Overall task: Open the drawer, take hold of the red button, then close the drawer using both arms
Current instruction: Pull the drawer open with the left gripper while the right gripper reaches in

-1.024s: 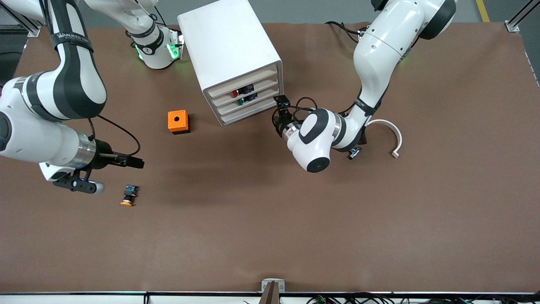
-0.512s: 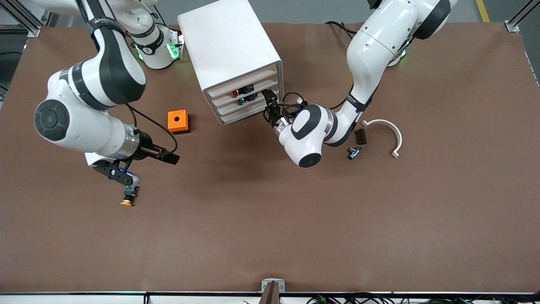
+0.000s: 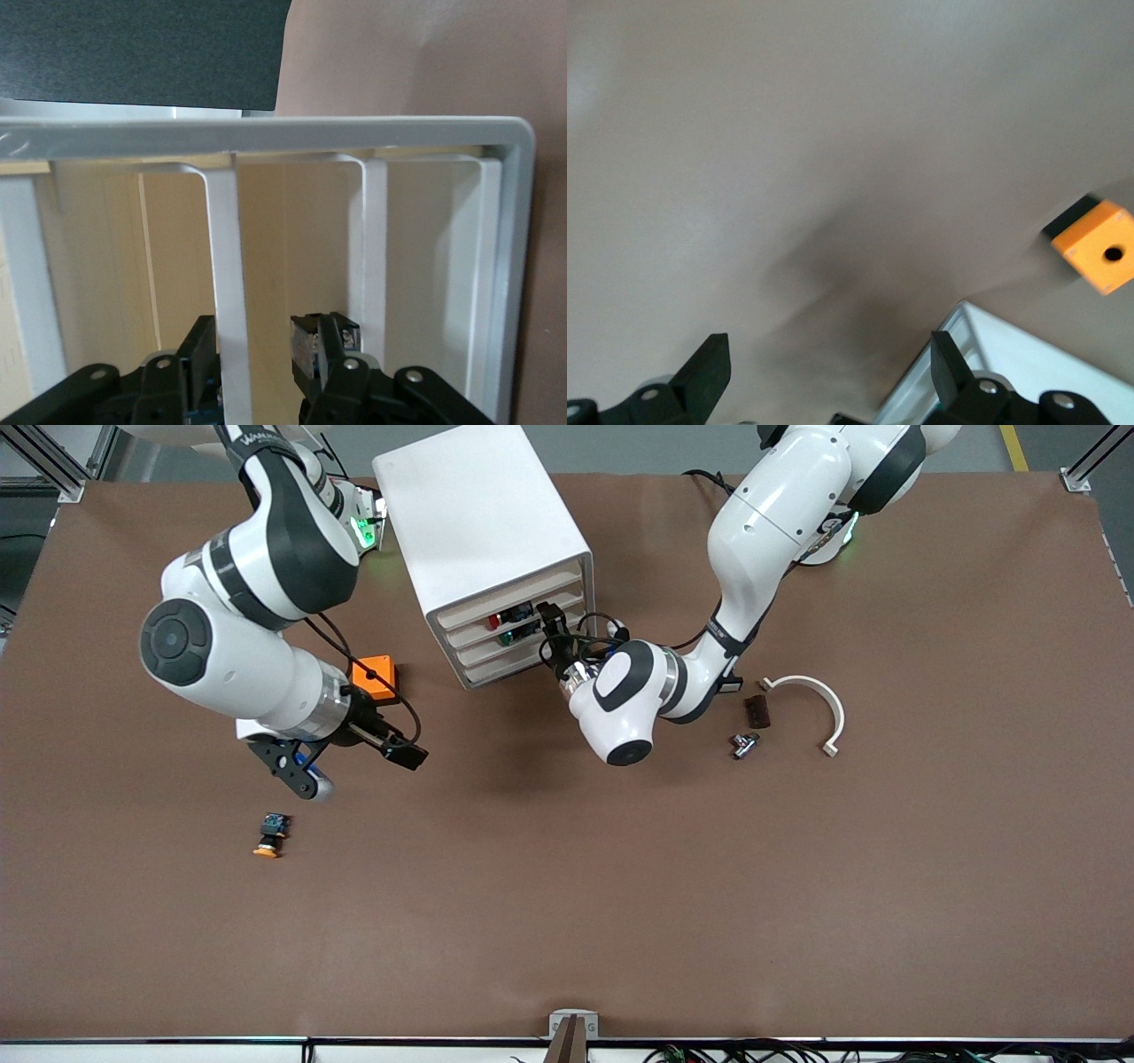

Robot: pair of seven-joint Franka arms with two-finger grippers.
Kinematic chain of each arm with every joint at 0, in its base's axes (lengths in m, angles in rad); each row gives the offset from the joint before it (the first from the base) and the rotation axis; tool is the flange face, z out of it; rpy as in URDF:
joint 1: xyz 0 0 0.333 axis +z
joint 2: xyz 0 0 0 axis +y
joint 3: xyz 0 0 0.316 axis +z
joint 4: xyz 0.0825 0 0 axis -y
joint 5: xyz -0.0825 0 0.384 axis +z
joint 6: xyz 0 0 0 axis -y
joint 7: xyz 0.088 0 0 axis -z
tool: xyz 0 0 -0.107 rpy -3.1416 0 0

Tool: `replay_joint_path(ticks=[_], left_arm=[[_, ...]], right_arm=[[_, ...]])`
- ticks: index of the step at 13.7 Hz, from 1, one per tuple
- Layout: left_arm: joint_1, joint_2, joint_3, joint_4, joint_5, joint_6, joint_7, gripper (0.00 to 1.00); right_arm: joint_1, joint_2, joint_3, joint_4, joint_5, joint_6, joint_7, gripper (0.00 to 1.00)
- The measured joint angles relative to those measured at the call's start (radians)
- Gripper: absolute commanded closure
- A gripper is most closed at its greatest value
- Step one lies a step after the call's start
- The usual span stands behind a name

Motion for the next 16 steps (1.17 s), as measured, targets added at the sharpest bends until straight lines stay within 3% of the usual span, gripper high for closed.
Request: replay_joint_path(ticks=[1, 8, 12, 15, 16], left_arm=[[-0.001, 0.000, 0.000, 0.000, -0.004, 0.000, 0.000, 0.99], [0.092, -0.003, 0.008, 0.028, -0.017, -0.019, 0.029, 0.98], [0.139, -0.002, 0.053, 0.077, -0.006, -0.018, 0.111, 0.96], [0.182, -0.002, 0.067, 0.094, -0.006, -0.018, 0.170, 0.73], [0.193, -0.002, 0.067, 0.097, -0.006, -0.018, 0.199, 0.58]], right_arm=[[0.011, 0.000, 0.000, 0.000, 0.020, 0.011, 0.037, 0.00], [0.080, 0.003, 0.001, 0.000, 0.050, 0.067, 0.225, 0.00], [0.146, 0.025, 0.001, -0.001, 0.048, 0.101, 0.287, 0.00], [0.198, 0.040, 0.001, -0.014, 0.016, 0.101, 0.290, 0.00], [0.221, 0.043, 0.001, -0.024, -0.007, 0.103, 0.301, 0.00]])
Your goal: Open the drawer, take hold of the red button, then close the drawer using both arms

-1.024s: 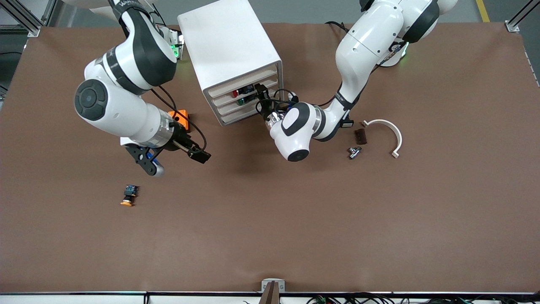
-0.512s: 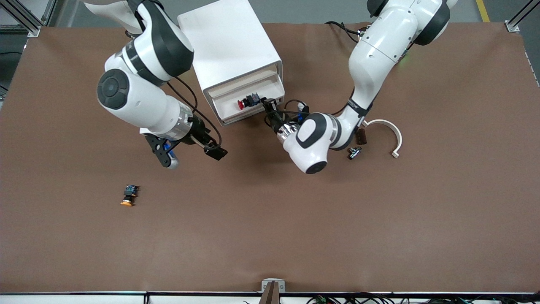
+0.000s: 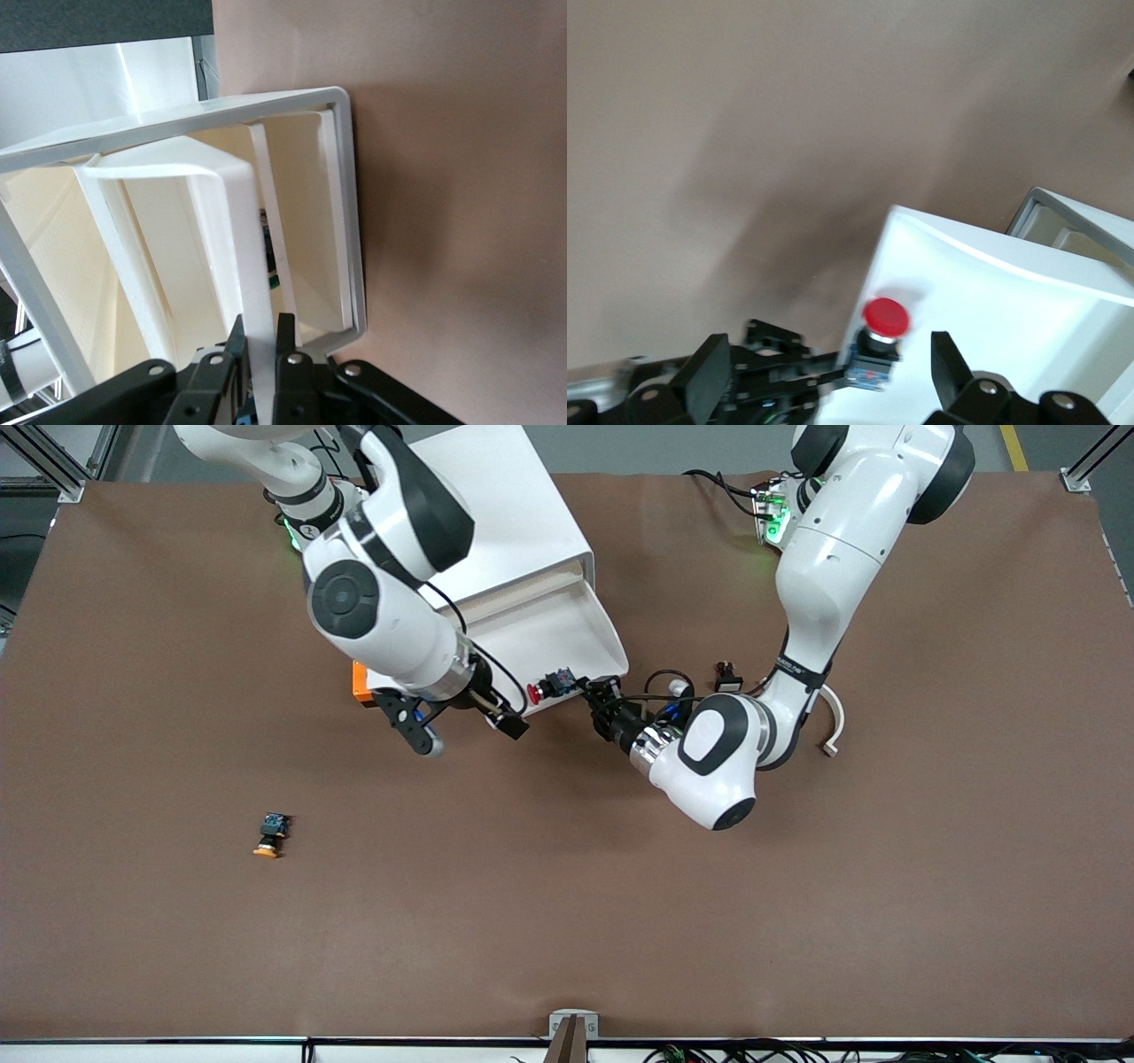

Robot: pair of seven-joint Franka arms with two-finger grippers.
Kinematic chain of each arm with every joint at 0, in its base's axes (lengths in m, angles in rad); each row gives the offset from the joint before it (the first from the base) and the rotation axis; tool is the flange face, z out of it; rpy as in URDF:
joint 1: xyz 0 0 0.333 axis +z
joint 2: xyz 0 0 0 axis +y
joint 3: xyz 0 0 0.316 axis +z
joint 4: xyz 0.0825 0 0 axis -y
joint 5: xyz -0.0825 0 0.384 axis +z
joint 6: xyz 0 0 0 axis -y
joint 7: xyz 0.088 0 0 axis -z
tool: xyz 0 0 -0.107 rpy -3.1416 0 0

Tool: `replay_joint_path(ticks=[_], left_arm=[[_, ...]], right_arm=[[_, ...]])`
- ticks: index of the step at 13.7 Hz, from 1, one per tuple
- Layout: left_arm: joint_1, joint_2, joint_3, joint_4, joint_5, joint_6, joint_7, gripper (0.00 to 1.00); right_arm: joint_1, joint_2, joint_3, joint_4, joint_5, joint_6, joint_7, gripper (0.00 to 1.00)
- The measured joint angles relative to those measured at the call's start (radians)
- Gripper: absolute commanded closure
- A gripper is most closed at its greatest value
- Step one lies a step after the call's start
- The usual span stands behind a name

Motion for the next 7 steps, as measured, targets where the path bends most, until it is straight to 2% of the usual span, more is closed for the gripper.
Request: replay_joint_path(ticks=[1, 2, 7], left_arm=[[0.005, 0.000, 0.000, 0.004, 0.000, 0.000, 0.019, 0.26], [0.008, 0.000, 0.000, 0.007, 0.000, 0.001, 0.037, 0.01], [0.046, -0.006, 0.000, 0.037, 0.000, -0.026, 0.058, 0.01]], right_arm=[[0.021, 0.002, 0.000, -0.010, -0.017, 0.006, 0.019, 0.00], [0.040, 0.004, 0.000, -0.018, -0.027, 0.016, 0.037, 0.00], [0.087, 0.012, -0.001, -0.091, -0.032, 0.136, 0.114, 0.00]])
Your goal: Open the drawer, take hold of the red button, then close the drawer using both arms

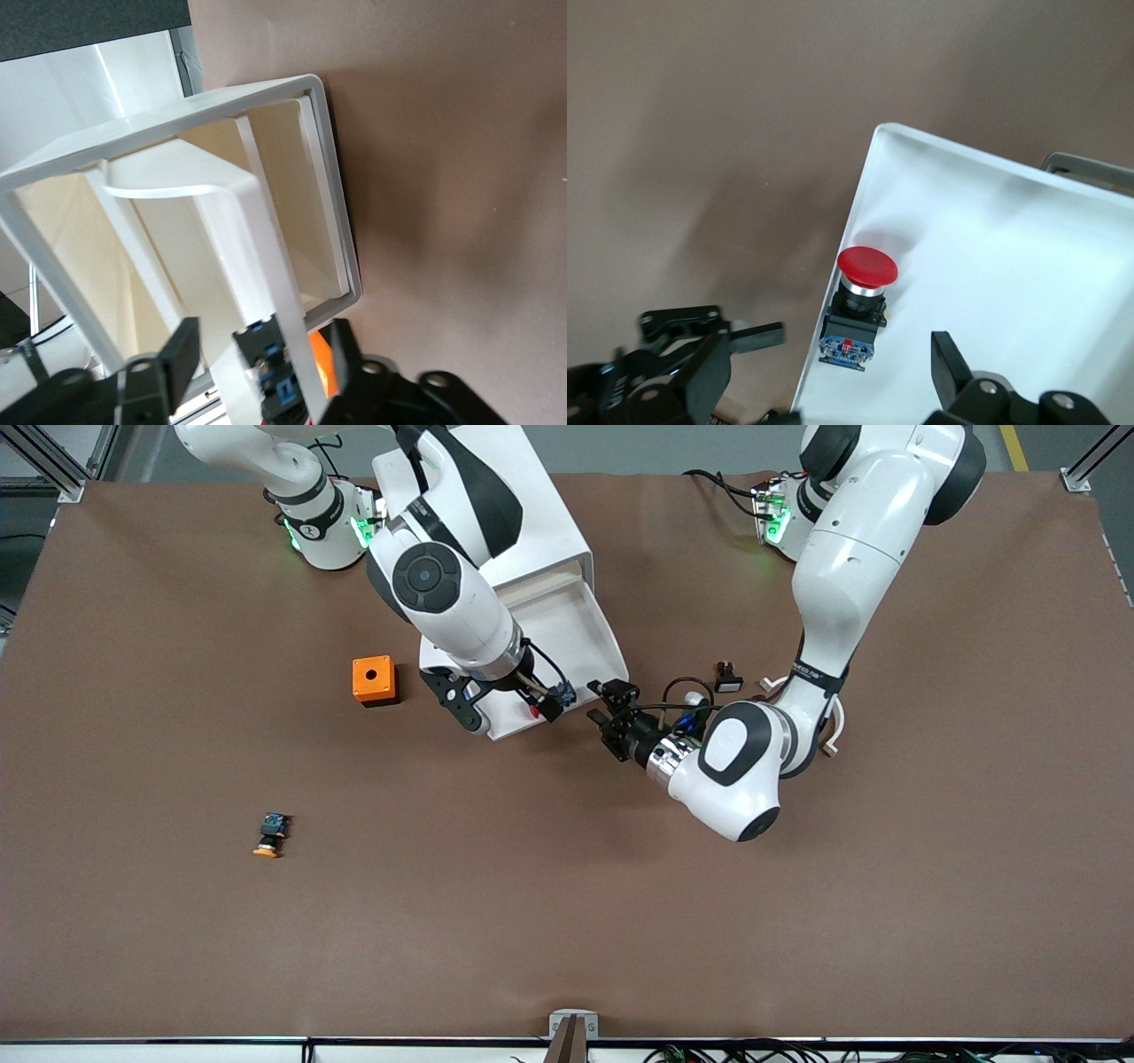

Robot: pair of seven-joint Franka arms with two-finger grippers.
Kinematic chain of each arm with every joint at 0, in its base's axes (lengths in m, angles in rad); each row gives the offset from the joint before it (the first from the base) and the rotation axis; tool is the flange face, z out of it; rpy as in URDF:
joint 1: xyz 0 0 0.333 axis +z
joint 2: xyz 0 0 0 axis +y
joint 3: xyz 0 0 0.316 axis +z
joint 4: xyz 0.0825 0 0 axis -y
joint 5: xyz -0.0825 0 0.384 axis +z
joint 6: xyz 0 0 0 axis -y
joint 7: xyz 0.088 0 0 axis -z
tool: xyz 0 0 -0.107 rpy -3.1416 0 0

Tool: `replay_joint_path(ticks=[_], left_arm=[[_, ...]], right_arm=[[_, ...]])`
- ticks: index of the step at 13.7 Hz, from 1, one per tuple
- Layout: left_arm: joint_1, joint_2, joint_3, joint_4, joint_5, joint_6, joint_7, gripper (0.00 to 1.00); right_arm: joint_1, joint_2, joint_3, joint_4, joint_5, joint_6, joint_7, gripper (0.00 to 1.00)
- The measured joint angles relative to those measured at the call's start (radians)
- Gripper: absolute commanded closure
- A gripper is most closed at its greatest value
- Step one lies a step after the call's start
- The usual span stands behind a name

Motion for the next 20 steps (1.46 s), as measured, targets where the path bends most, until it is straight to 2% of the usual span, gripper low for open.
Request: replay_joint_path(ticks=[4, 8, 9, 11, 14, 16, 20], left_arm=[[0.106, -0.020, 0.000, 0.043, 0.009, -0.098, 0.012, 0.01], [0.186, -0.077, -0.003, 0.055, 0.154, -0.217, 0.172, 0.01], [0.191, -0.098, -0.003, 0.057, 0.200, -0.248, 0.208, 0.01], [0.189, -0.157, -0.010, 0.062, 0.306, -0.271, 0.288, 0.01], [0.157, -0.259, -0.018, 0.064, 0.472, -0.274, 0.508, 0.01], [0.142, -0.307, -0.018, 0.063, 0.509, -0.274, 0.642, 0.01], [0.142, -0.324, -0.015, 0.061, 0.515, -0.261, 0.921, 0.01]], right_arm=[[0.032, 0.020, 0.000, -0.068, 0.000, 0.106, 0.044, 0.00], [0.065, 0.055, 0.000, -0.074, -0.001, 0.144, 0.085, 0.03], [0.069, 0.059, 0.000, -0.074, -0.001, 0.147, 0.088, 0.15], [0.069, 0.061, -0.003, -0.074, -0.001, 0.147, 0.088, 0.50], [0.068, 0.061, -0.011, -0.074, -0.001, 0.147, 0.084, 0.81], [0.068, 0.060, -0.011, -0.074, -0.002, 0.139, 0.069, 0.93], [0.061, 0.058, -0.016, -0.054, -0.002, 0.095, 0.037, 0.96]])
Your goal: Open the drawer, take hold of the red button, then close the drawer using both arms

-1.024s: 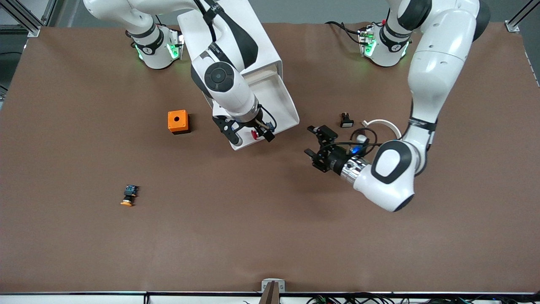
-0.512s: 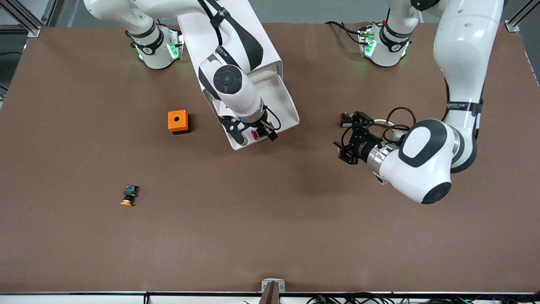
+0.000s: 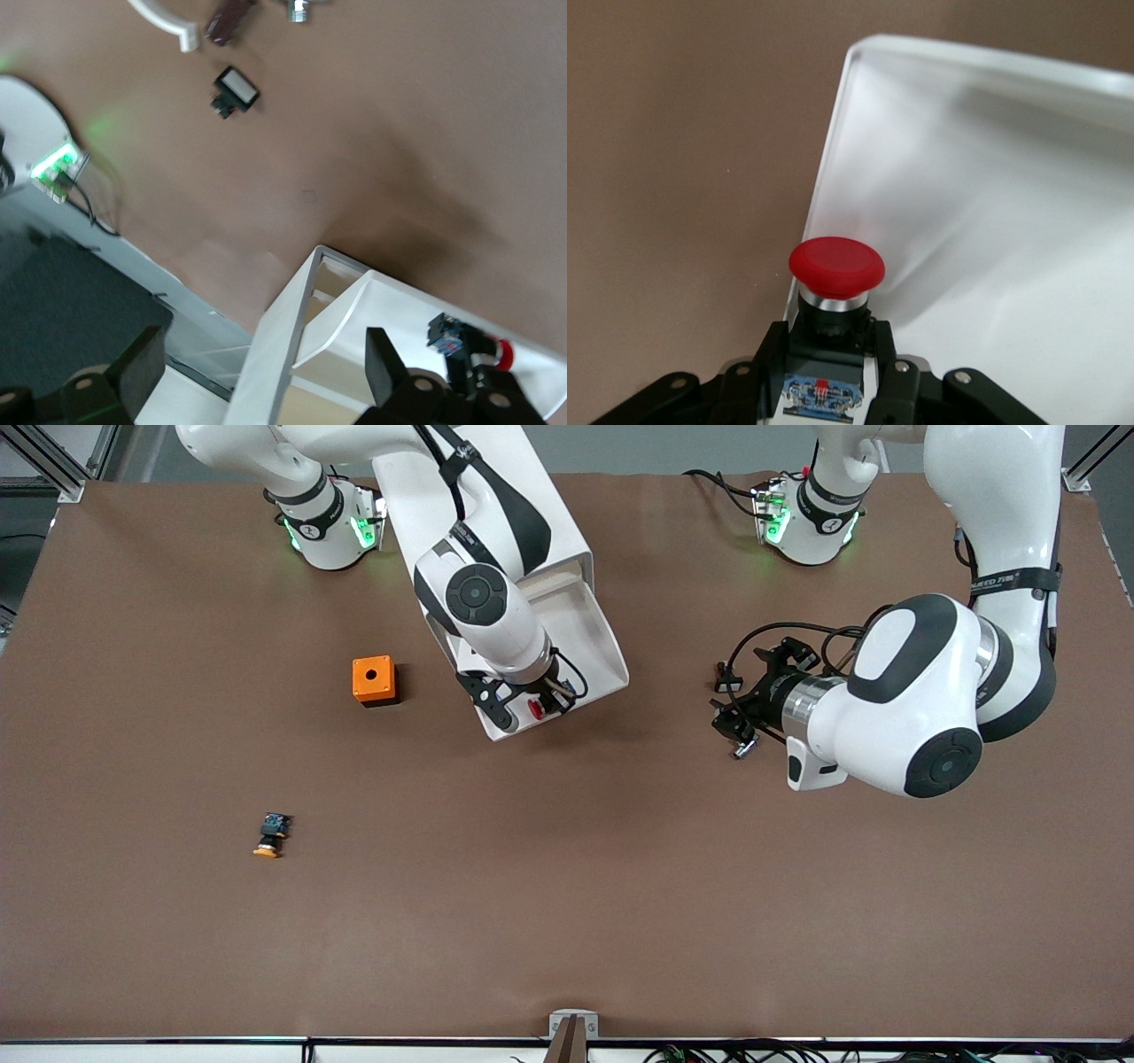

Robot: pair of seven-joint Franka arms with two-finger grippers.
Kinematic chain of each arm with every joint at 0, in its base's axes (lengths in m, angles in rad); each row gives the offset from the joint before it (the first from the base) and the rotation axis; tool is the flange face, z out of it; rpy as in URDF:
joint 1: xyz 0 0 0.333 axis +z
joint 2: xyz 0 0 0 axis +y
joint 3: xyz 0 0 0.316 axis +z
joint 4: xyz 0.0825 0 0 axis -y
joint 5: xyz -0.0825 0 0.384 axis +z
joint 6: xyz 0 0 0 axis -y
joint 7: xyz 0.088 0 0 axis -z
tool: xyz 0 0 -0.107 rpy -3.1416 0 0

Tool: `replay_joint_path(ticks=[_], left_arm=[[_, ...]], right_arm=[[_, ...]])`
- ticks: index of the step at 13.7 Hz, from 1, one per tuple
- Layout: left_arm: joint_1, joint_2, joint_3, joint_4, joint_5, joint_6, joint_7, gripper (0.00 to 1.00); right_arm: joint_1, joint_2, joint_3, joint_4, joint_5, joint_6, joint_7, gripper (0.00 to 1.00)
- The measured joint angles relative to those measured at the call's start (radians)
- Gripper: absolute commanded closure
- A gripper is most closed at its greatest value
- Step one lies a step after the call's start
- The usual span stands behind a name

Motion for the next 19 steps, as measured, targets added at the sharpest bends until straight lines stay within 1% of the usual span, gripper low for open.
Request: replay_joint_path(ticks=[1, 3, 6, 8, 11, 12, 14, 15, 17, 19], left_arm=[[-0.001, 0.000, 0.000, -0.002, 0.000, 0.020, 0.068, 0.01], [-0.006, 0.001, -0.001, -0.003, 0.013, 0.062, 0.193, 0.00], [-0.040, 0.001, -0.004, -0.005, 0.118, 0.119, 0.265, 0.00], [-0.103, 0.007, -0.013, -0.017, 0.184, 0.207, 0.269, 0.01], [-0.205, 0.051, -0.017, -0.049, 0.234, 0.349, 0.289, 0.01], [-0.232, 0.069, -0.018, -0.064, 0.241, 0.404, 0.308, 0.01], [-0.279, 0.091, -0.020, -0.120, 0.253, 0.559, 0.319, 0.01], [-0.300, 0.096, -0.021, -0.153, 0.254, 0.633, 0.319, 0.01], [-0.346, 0.099, -0.023, -0.225, 0.255, 0.762, 0.319, 0.00], [-0.382, 0.100, -0.023, -0.280, 0.255, 0.829, 0.314, 0.00]], right_arm=[[-0.012, -0.002, -0.002, 0.018, 0.000, -0.033, -0.025, 0.96], [-0.057, -0.009, -0.007, 0.086, 0.000, -0.157, -0.099, 0.96], [-0.164, -0.020, -0.010, 0.184, 0.001, -0.327, -0.283, 0.96], [-0.237, -0.020, -0.011, 0.211, 0.001, -0.381, -0.442, 0.96], [-0.357, -0.019, -0.015, 0.215, 0.001, -0.417, -0.715, 0.96], [-0.404, -0.018, -0.016, 0.215, 0.001, -0.425, -0.811, 0.96], [-0.494, -0.003, -0.018, 0.213, 0.000, -0.417, -0.995, 0.96], [-0.528, 0.014, -0.018, 0.211, 0.000, -0.388, -1.077, 0.96], [-0.574, 0.080, -0.019, 0.208, -0.004, -0.297, -1.237, 0.96], [-0.595, 0.161, -0.019, 0.207, -0.042, -0.194, -1.336, 0.96]])
